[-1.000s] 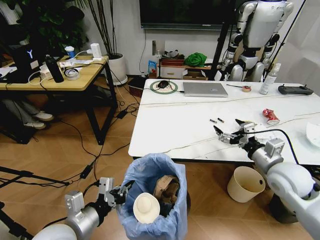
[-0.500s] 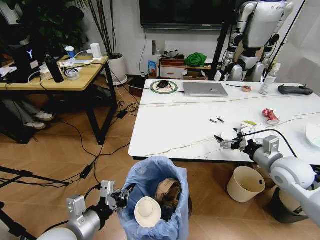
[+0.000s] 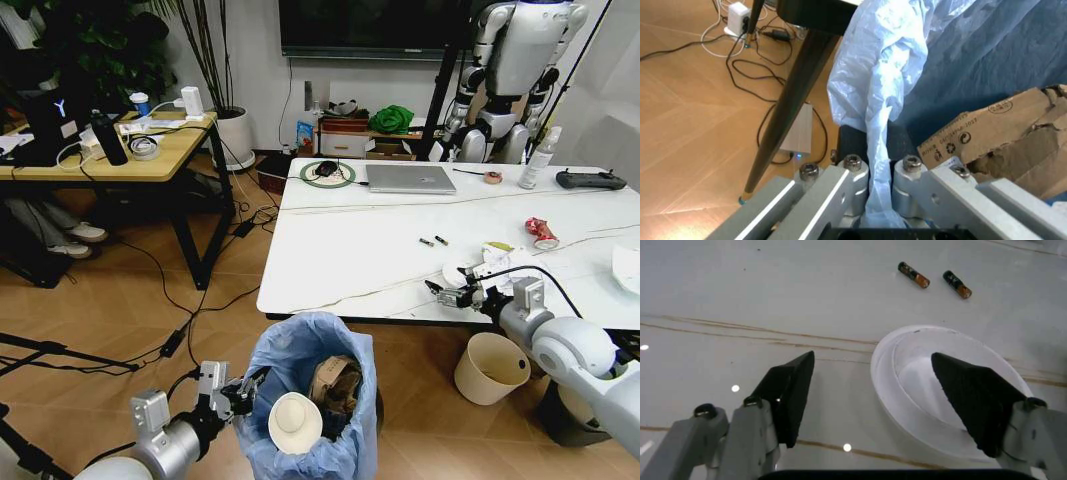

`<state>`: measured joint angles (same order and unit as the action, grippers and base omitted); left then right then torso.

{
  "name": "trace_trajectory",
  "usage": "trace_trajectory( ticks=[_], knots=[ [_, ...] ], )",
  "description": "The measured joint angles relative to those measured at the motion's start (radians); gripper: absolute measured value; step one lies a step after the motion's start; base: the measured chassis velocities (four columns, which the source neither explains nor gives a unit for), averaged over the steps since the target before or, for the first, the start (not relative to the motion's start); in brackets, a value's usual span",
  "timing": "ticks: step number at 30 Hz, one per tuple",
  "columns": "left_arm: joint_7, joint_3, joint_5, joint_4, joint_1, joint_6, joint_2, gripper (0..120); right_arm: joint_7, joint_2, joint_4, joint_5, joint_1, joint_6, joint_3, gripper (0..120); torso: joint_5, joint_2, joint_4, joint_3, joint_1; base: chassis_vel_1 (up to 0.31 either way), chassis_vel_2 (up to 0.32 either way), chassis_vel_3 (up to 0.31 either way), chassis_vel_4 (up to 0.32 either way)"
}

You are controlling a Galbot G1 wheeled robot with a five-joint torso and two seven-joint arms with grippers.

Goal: Pick up the trash bin and place the trash from the table into it.

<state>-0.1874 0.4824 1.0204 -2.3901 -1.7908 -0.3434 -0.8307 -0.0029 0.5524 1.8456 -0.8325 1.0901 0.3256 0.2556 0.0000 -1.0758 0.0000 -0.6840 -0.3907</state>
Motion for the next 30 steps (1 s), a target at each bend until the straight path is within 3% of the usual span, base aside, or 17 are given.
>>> trace_trajectory(
  ticks=[19, 30],
  knots=[
    [0.0, 0.008, -0.003, -0.006, -0.005, 0.001, -0.003, 0, 0.0, -0.01, -0.006, -0.002, 0.005, 0.004, 0.004, 1, -0.0002, 0.0, 0.0, 0.0, 0.0, 0.0, 0.0, 0.0, 0.0],
    [-0.008, -0.016, 0.0, -0.012, 0.025, 0.001, -0.002, 0, 0.003, 0.002, 0.002, 0.001, 0.005, -0.035, 0.026, 0, 0.0003, 0.0, 0.0, 0.0, 0.0, 0.0, 0.0, 0.0, 0.0]
  ],
)
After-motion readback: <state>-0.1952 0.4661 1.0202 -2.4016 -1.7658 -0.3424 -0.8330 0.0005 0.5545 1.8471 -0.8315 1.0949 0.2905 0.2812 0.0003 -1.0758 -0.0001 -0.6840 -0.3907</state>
